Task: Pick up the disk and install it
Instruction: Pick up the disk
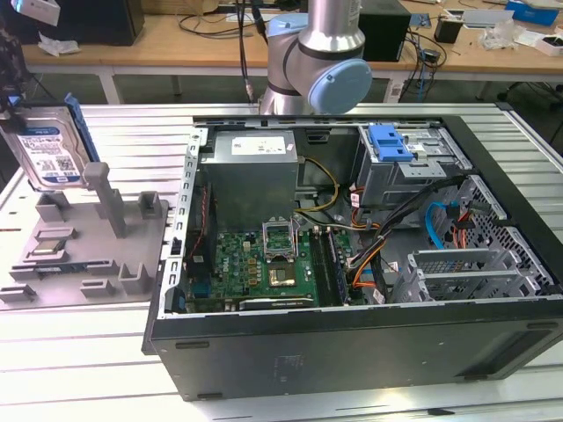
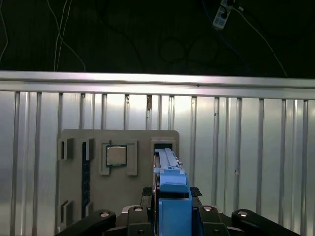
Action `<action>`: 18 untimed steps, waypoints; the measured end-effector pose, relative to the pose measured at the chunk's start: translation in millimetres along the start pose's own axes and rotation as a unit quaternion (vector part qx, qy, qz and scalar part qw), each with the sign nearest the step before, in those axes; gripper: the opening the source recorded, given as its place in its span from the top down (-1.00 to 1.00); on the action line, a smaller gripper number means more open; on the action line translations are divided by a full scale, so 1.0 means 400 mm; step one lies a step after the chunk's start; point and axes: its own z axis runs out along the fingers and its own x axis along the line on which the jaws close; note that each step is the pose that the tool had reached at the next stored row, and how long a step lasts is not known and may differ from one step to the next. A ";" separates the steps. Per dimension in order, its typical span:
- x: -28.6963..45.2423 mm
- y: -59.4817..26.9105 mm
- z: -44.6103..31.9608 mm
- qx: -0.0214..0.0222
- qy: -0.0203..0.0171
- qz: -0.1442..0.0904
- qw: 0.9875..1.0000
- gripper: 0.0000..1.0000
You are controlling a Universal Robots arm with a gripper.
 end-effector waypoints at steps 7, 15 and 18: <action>0.001 0.002 -0.051 0.000 0.000 0.000 1.000 0.26; 0.003 0.004 -0.120 0.001 0.000 0.000 1.000 0.26; 0.004 0.004 -0.145 0.001 0.000 0.000 1.000 0.26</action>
